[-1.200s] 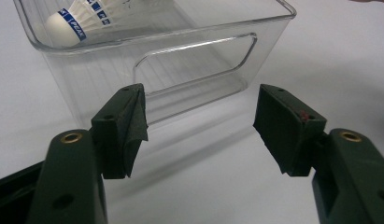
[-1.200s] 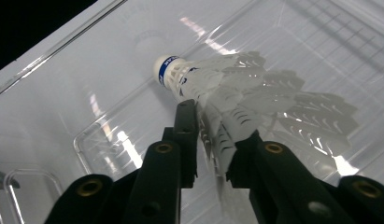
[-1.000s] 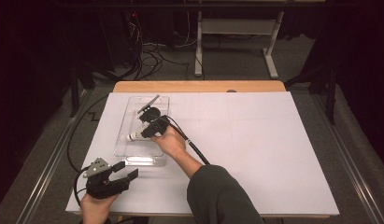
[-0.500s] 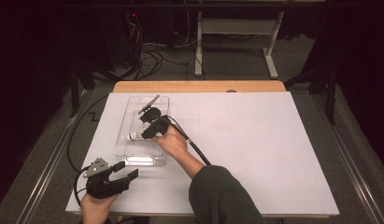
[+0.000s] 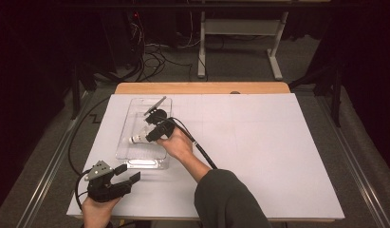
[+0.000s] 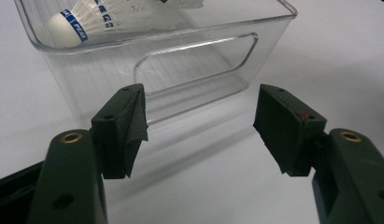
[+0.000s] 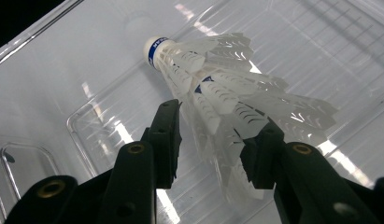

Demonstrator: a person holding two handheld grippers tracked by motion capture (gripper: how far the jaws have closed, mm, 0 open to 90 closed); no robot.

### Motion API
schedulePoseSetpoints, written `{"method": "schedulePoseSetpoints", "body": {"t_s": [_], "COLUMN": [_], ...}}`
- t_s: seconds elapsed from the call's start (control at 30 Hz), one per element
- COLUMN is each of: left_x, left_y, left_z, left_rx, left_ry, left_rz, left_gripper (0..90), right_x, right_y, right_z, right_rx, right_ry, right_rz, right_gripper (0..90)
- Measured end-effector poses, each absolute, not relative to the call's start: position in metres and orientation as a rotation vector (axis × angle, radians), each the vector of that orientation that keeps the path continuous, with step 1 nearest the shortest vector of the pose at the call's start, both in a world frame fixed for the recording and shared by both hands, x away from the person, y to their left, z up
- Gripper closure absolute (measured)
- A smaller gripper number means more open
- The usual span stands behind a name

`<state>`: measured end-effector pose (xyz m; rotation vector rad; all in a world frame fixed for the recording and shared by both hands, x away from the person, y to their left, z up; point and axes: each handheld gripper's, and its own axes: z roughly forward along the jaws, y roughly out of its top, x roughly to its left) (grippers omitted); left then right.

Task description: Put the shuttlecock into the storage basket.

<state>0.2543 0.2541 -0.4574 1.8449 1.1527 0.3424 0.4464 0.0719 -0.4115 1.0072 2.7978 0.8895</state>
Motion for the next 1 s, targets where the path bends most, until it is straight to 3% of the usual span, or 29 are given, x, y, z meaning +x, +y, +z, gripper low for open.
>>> {"method": "schedulePoseSetpoints", "body": {"t_s": [0.3, 0.63, 1.0], "left_x": [0.254, 0.255, 0.255], "left_y": [0.254, 0.254, 0.254], "left_z": [-0.457, -0.458, -0.458], "left_rx": [1.845, 1.847, 1.846], "left_ry": [1.153, 1.153, 1.155], "left_rz": [0.341, 0.342, 0.342], "left_gripper": [35.0, 35.0, 35.0], "right_x": [0.446, 0.445, 0.443], "right_y": [0.065, 0.056, 0.049], "right_z": [-0.413, -0.409, -0.407], "right_rx": [1.027, 1.048, 1.055], "right_ry": [2.796, 2.789, 2.791], "right_rz": [0.904, 0.94, 0.943], "right_gripper": [63.7, 73.3, 74.5]}}
